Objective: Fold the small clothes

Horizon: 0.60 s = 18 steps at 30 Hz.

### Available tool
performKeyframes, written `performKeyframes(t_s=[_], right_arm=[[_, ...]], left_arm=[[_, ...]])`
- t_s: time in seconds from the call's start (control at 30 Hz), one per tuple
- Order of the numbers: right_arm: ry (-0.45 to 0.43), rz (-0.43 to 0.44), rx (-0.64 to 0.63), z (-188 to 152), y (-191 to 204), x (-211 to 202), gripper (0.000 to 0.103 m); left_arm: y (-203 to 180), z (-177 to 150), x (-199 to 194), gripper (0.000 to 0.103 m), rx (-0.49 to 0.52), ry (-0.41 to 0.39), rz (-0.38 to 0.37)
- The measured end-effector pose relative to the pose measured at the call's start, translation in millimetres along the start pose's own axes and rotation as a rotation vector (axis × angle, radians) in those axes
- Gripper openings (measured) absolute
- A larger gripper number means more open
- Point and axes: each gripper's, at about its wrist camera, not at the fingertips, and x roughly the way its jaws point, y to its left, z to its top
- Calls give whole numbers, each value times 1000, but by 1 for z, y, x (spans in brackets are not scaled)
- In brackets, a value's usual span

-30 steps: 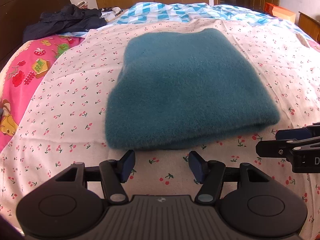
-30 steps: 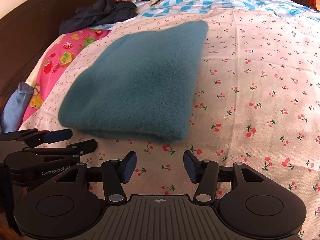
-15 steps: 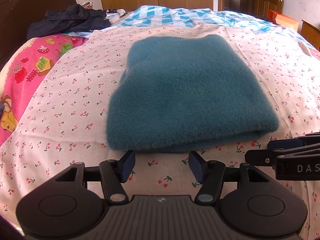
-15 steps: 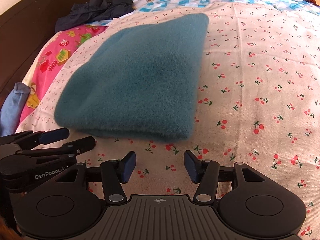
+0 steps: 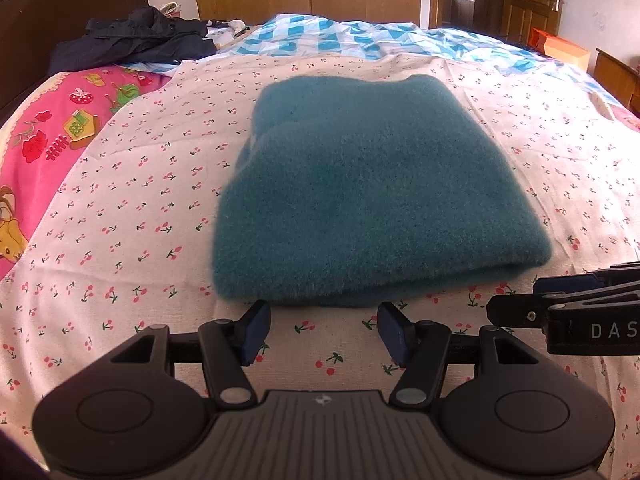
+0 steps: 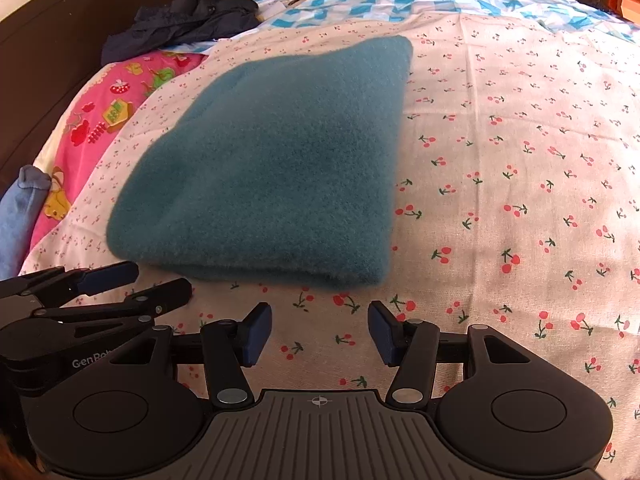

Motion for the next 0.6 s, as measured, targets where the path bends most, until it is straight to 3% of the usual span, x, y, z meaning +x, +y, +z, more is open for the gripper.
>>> performKeyframes(t_s=[0.6], right_arm=[[-31,-6,-9,3,5,-10,53]], left_arm=[[3,0,-3,64,-19,-23,-10]])
